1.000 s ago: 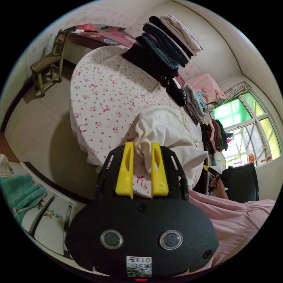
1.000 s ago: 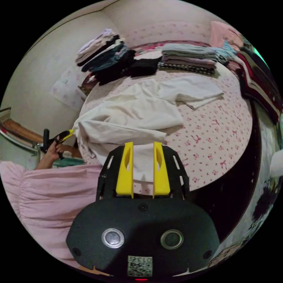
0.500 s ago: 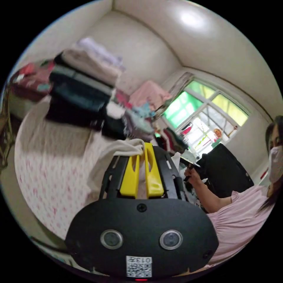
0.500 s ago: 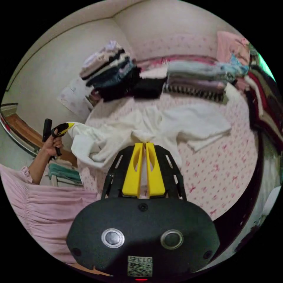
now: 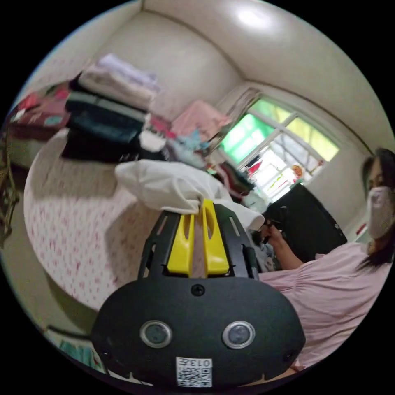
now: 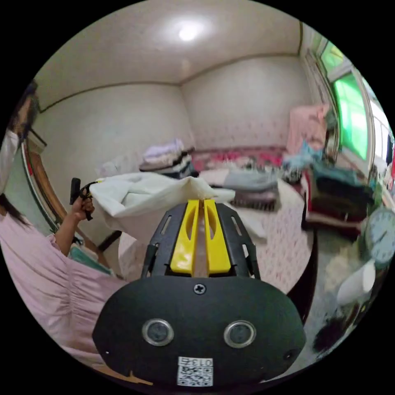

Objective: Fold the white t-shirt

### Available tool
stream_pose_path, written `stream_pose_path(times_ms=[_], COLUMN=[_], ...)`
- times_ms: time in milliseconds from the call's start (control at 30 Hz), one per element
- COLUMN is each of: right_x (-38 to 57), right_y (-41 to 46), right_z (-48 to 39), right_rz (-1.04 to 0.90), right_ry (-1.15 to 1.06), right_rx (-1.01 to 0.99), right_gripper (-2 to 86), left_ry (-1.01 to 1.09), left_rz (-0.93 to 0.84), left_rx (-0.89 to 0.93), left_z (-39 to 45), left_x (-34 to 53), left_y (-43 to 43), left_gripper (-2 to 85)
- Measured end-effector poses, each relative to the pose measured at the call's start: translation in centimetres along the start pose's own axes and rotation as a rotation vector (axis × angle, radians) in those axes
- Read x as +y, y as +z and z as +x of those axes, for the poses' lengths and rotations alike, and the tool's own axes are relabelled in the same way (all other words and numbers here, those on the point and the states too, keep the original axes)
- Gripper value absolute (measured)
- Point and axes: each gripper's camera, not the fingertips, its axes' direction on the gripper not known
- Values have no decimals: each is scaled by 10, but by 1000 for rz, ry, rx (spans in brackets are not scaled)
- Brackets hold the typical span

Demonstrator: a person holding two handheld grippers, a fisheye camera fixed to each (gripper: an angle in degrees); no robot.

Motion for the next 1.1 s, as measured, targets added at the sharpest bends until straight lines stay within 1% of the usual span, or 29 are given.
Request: stream_pose_path(times_ms=[33, 67, 100, 167, 233, 267, 333, 367, 400, 433, 500, 567, 600, 667, 700, 733, 800, 867, 900, 933, 967, 1033, 1067, 1100], right_x=[24, 37, 61, 96, 109, 111, 117, 121, 124, 131, 143, 159, 162, 169, 171, 170, 159, 139, 121, 103, 85, 58, 50, 37], right_y=[32, 48, 74, 108, 113, 112, 101, 96, 93, 91, 95, 114, 120, 138, 150, 159, 164, 159, 152, 144, 134, 121, 117, 114], right_z=[18, 27, 43, 68, 76, 77, 76, 75, 74, 72, 67, 54, 51, 47, 44, 40, 27, 6, -10, -27, -42, -61, -66, -74], right_rz=[-136, -196, -280, -364, -352, -345, -341, -346, -349, -362, -401, -484, -503, -552, -594, -636, -660, -604, -543, -475, -409, -308, -275, -223], right_ry=[100, 145, 229, 378, 422, 423, 394, 374, 365, 353, 328, 276, 268, 252, 239, 221, 164, 101, 55, -3, -58, -138, -162, -188], right_rx=[-26, -36, -57, -54, -32, -20, 59, 93, 102, 106, 84, 103, 112, 131, 125, 109, 45, -169, -375, -492, -533, -614, -650, -728], right_gripper=[30, 31, 34, 45, 61, 68, 88, 95, 98, 105, 114, 115, 108, 74, 35, 26, 17, 11, 9, 7, 6, 6, 5, 5], left_ry=[-39, -143, -244, -336, -367, -323, -188, -50, 92, 160, 382, 499, 538, 587, 631, 652, 705, 723, 732, 737, 744, 724, 681, 629], left_rz=[-43, -151, -217, -247, -216, -194, -217, -245, -307, -347, -510, -573, -603, -660, -679, -688, -695, -684, -679, -675, -670, -644, -607, -527], left_rx=[-31, -97, -154, -237, -263, -290, -390, -425, -401, -373, -318, -322, -294, -240, -242, -245, -230, -212, -217, -222, -236, -271, -317, -394], left_z=[-12, -38, -60, -77, -76, -66, -42, -21, 0, 10, 45, 64, 72, 82, 89, 92, 102, 109, 113, 114, 116, 116, 112, 107], left_x=[11, 33, 55, 80, 95, 99, 97, 95, 96, 98, 116, 132, 140, 150, 154, 156, 156, 154, 153, 154, 154, 150, 143, 132], left_y=[11, 34, 50, 61, 62, 61, 61, 65, 77, 85, 125, 152, 170, 194, 207, 212, 226, 232, 236, 238, 241, 243, 240, 230], left_gripper=[33, 35, 39, 47, 51, 52, 51, 50, 55, 60, 80, 96, 101, 109, 116, 119, 150, 172, 176, 179, 172, 132, 83, 22])
